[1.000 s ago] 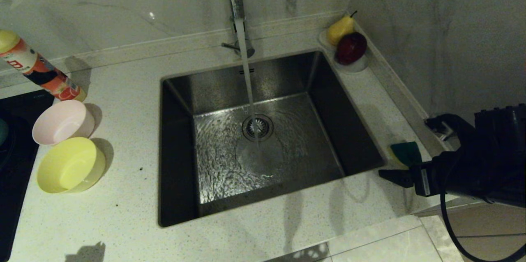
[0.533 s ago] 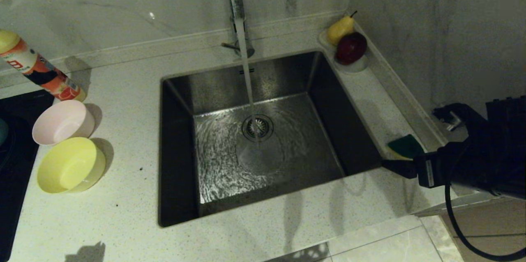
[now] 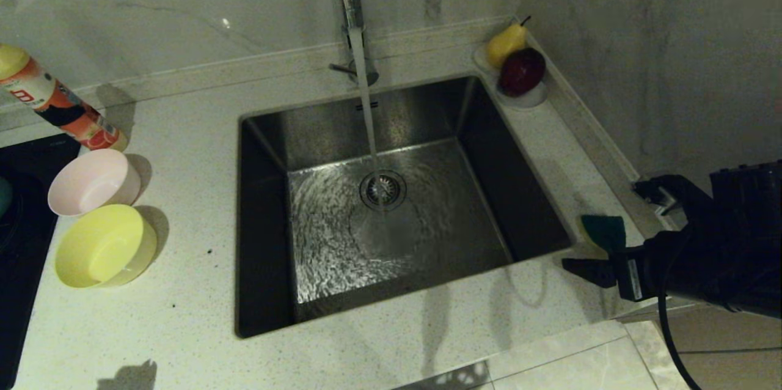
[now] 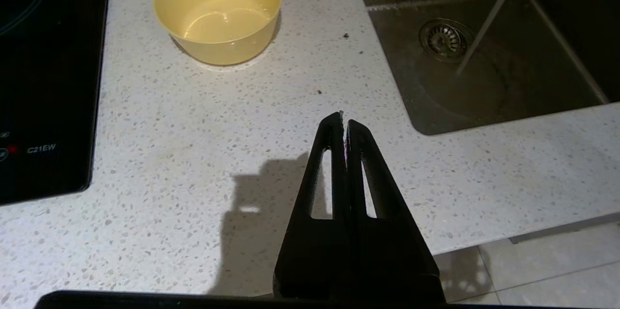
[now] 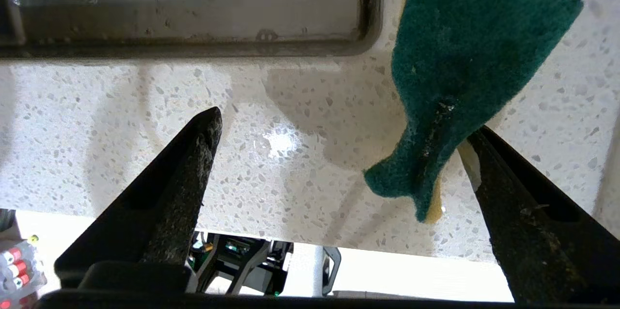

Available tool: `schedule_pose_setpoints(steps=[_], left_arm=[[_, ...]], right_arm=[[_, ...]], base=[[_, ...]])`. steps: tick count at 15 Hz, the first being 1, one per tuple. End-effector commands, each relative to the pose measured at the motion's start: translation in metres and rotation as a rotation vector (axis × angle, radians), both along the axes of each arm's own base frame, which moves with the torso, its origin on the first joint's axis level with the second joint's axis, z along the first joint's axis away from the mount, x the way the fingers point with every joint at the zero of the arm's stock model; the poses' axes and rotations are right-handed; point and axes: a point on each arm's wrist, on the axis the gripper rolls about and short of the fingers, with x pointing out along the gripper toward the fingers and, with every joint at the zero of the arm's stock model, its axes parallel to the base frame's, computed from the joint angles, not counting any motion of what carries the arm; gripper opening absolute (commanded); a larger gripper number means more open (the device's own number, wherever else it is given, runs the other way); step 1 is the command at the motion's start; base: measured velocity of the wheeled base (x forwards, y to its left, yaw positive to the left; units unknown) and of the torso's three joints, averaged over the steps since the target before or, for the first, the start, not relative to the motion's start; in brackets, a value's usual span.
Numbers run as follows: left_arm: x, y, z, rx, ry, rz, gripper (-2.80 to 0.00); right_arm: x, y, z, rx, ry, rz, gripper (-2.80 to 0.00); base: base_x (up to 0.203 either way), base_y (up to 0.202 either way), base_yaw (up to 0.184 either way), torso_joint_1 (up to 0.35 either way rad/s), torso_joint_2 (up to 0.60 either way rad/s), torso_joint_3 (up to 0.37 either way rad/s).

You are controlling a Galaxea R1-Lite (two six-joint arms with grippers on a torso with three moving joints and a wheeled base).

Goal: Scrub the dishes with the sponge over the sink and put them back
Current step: Put down the sponge

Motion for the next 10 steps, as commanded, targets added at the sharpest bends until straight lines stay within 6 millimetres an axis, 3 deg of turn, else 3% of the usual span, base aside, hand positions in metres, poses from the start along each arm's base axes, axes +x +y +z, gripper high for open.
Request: schedule_pose_setpoints(steps=[1,10], left_arm=[[0.0032,-0.0001,-0.0112,0.000,0.038,0.000,-2.80],[0.0031,-0.0001,-0.0111,0.000,0.037,0.000,-2.80]], right_arm=[[0.0006,0.0001,-0.0018,0.000,0.007,-0.004,0.00],[-0.0012,-0.0031,-0.0061,-0.005,0.003,-0.016,0.00]], base=[[0.000,0.000,0.000,0.000,0.00,0.000],[0.000,0.000,0.000,0.000,0.00,0.000]])
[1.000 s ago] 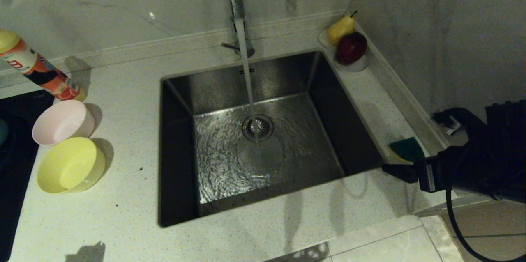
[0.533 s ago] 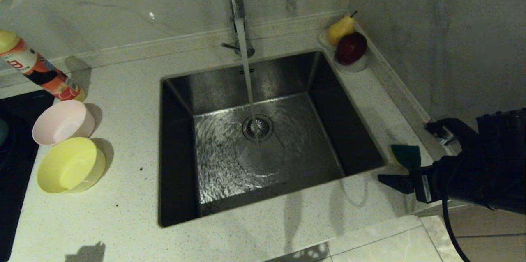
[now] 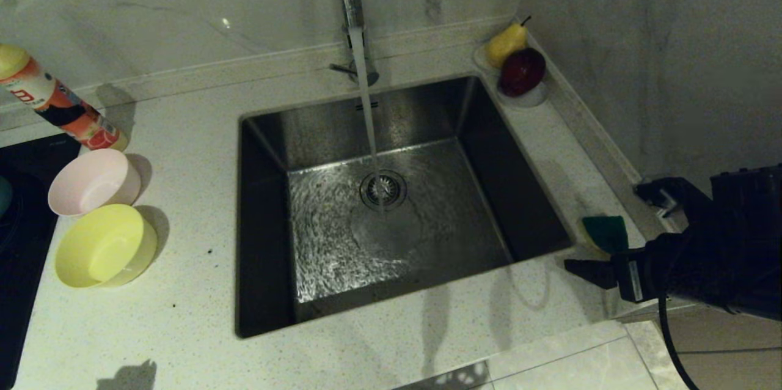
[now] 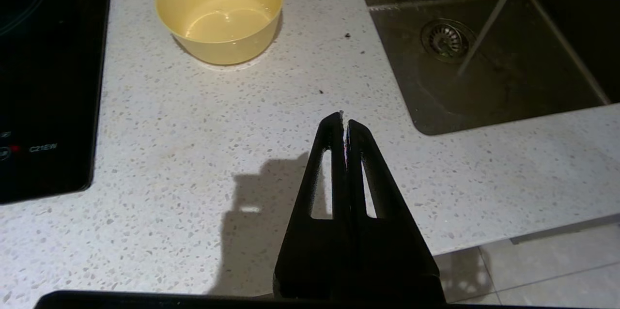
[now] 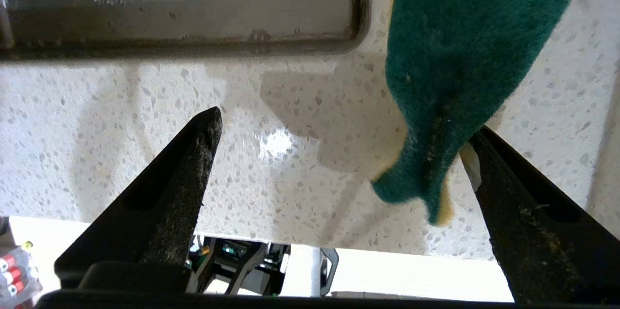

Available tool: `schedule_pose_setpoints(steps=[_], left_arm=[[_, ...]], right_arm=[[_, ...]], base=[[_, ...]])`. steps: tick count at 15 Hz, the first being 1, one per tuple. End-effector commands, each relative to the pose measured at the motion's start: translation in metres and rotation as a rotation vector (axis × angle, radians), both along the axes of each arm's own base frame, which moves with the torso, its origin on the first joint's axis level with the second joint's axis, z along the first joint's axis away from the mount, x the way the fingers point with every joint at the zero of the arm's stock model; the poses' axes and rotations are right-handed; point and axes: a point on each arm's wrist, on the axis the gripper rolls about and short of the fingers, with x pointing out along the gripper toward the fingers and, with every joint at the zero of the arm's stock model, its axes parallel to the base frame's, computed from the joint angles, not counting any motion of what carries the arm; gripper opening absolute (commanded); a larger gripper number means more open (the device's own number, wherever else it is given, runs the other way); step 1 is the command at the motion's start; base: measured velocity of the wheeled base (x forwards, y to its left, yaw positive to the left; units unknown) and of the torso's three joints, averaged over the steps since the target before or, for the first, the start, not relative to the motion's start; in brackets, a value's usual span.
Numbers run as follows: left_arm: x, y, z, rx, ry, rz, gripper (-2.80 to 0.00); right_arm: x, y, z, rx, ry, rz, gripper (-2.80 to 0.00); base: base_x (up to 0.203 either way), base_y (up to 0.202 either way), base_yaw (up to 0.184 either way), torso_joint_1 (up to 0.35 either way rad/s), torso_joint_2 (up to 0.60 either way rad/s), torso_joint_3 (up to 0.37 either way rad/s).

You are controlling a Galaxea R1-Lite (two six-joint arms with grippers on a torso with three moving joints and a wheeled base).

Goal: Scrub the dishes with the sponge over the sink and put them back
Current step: Put down the sponge

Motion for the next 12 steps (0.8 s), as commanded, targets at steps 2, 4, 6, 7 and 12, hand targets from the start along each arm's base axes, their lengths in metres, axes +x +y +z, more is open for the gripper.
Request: schedule_pose_setpoints(steps=[2,4,6,7,12], left_arm=[[0.003,0.000,-0.011,0.001,0.037,0.000,-2.80],[0.003,0.000,-0.011,0.001,0.037,0.000,-2.80],[0.003,0.000,-0.011,0.001,0.038,0.001,-2.80],[0.003,0.000,-0.011,0.000,0.037,0.001,-2.80],[0.003,0.000,-0.011,0.001,0.037,-0.001,-2.80]], right_arm=[[0.000,0.000,-0.001,-0.011,-0.028,-0.021,0.00],[0.000,-0.001,-0.002,-0.058,-0.048,-0.026,0.00],[-0.001,0.000,-0.006,-0.114,-0.062,-0.035,0.00],[-0.001,0.001,-0.007,-0.116,-0.065,-0.034,0.00],[-0.006,0.008,-0.011,-0.109,-0.046,0.001,0.00]], base=[[0.000,0.000,0.000,0.000,0.00,0.000],[0.000,0.000,0.000,0.000,0.00,0.000],[0.000,0.000,0.000,0.000,0.00,0.000],[0.000,0.000,0.000,0.000,0.00,0.000],[0.000,0.000,0.000,0.000,0.00,0.000]])
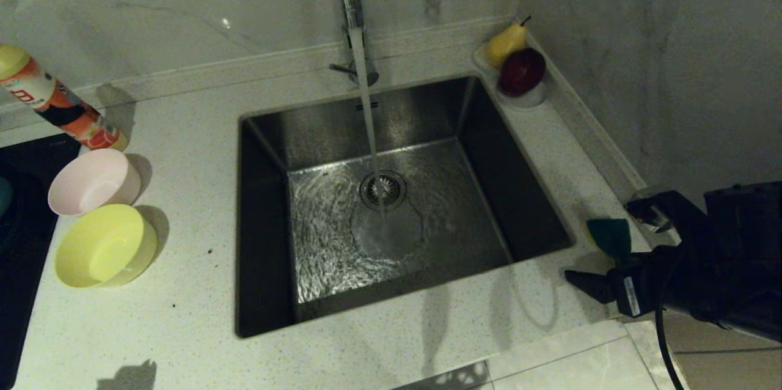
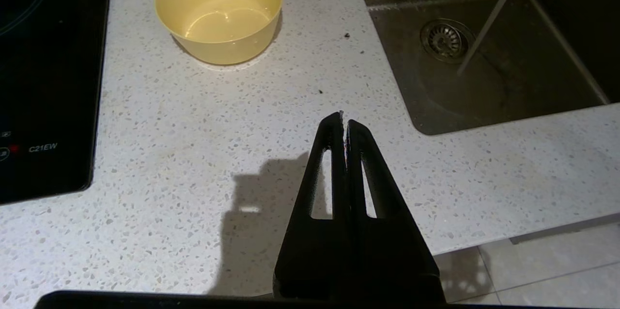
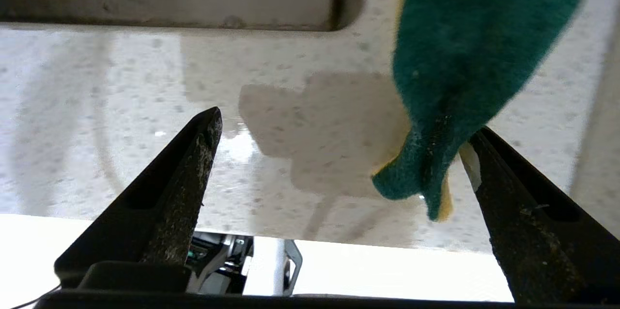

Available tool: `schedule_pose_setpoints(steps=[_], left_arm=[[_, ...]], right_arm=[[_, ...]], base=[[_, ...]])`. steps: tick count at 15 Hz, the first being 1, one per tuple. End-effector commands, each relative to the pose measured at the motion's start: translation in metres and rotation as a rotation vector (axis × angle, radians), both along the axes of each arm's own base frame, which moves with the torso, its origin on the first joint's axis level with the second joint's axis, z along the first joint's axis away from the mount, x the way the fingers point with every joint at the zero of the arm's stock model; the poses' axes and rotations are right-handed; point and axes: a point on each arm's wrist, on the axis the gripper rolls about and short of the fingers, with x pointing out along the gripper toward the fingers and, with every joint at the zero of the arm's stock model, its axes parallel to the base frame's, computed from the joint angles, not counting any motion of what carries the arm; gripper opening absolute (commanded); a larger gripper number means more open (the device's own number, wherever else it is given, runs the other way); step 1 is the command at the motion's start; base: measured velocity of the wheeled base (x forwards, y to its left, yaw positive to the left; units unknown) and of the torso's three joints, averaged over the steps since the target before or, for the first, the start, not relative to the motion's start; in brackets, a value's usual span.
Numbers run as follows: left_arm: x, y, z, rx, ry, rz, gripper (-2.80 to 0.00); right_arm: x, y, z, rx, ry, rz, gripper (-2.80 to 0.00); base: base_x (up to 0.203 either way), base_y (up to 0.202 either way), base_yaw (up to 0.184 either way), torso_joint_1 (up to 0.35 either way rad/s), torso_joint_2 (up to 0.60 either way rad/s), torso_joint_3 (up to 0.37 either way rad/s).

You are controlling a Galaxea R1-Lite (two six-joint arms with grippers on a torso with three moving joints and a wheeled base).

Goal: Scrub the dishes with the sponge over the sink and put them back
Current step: Put down the sponge

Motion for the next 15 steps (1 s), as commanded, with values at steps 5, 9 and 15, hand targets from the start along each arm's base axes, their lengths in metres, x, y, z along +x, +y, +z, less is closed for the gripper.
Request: schedule_pose_setpoints(steps=[5,9,15], left_arm=[[0.003,0.000,-0.011,0.001,0.036,0.001,-2.80],[0.003,0.000,-0.011,0.001,0.036,0.001,-2.80],[0.003,0.000,-0.011,0.001,0.038,0.001,-2.80]], right_arm=[[0.001,0.001,0.009,0.022,-0.088,-0.034,0.00],[-0.008,0.018,0.002,-0.014,-0.137,-0.033,0.00],[-0.005,0.012,0.002,-0.015,-0.145,-0.120,0.00]], base=[[0.000,0.000,0.000,0.000,0.00,0.000],[0.000,0.000,0.000,0.000,0.00,0.000],[0.000,0.000,0.000,0.000,0.00,0.000]])
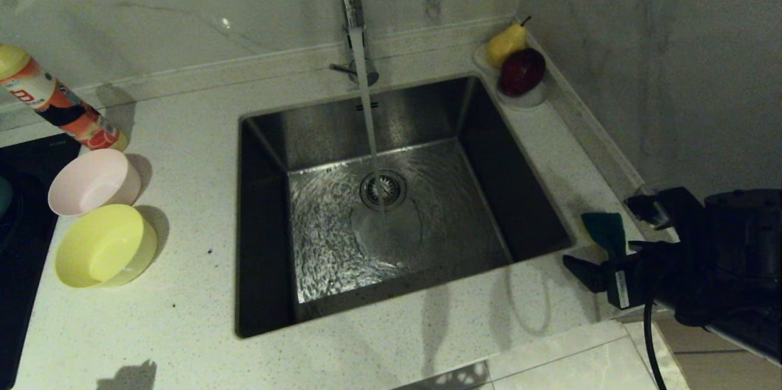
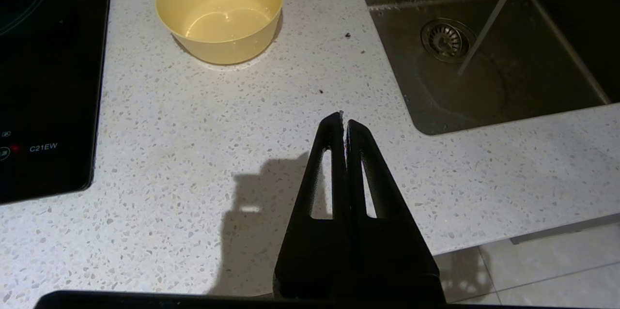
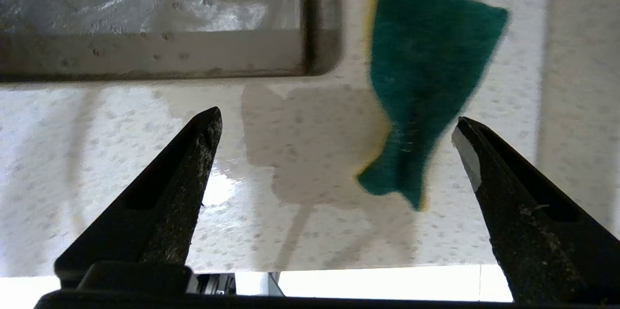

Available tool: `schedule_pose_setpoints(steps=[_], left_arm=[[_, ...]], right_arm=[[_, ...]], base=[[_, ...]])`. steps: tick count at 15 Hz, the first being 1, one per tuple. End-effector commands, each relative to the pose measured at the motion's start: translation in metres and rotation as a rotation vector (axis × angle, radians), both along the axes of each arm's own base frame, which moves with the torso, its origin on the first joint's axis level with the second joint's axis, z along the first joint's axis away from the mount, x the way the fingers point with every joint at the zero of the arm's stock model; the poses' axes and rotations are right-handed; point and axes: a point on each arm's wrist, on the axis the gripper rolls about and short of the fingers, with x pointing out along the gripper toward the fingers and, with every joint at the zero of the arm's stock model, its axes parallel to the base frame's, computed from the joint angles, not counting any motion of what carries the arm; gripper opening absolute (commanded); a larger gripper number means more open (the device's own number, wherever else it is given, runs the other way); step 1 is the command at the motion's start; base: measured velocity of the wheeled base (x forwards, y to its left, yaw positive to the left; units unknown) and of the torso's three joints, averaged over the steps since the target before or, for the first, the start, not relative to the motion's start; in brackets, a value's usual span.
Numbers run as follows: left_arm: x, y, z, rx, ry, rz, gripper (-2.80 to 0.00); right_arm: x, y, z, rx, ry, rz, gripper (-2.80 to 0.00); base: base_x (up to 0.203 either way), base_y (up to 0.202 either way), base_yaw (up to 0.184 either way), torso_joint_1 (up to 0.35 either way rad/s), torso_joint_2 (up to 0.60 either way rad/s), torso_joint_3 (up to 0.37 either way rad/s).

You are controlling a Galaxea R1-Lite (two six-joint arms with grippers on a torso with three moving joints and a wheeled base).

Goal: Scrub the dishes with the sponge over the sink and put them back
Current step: Put down the sponge

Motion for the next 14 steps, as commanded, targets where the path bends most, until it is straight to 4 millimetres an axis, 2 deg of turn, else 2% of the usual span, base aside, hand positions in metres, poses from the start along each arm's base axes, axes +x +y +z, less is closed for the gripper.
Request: schedule_pose_setpoints(steps=[1,3,8,9,12,14], left_arm=[[0.003,0.000,-0.011,0.001,0.036,-0.001,-2.80],[0.003,0.000,-0.011,0.001,0.038,0.000,-2.80],[0.003,0.000,-0.011,0.001,0.037,0.000,-2.80],[0.003,0.000,-0.011,0.001,0.036,0.000,-2.80],[0.003,0.000,-0.011,0.001,0.038,0.000,-2.80],[0.003,0.000,-0.011,0.001,0.038,0.000,-2.80]], right_arm=[[0.001,-0.005,0.006,0.016,-0.024,-0.027,0.00],[0.000,-0.007,0.006,0.016,-0.021,-0.031,0.00],[-0.001,-0.011,0.033,0.050,-0.119,-0.044,0.00],[-0.003,-0.012,0.039,0.056,-0.141,-0.042,-2.80],[-0.011,-0.013,0.050,0.066,-0.162,-0.029,-2.80],[-0.025,-0.012,0.059,0.089,-0.186,0.024,-2.80]], base=[[0.000,0.000,0.000,0.000,0.00,0.000],[0.000,0.000,0.000,0.000,0.00,0.000],[0.000,0.000,0.000,0.000,0.00,0.000],[0.000,0.000,0.000,0.000,0.00,0.000],[0.000,0.000,0.000,0.000,0.00,0.000],[0.000,0.000,0.000,0.000,0.00,0.000]])
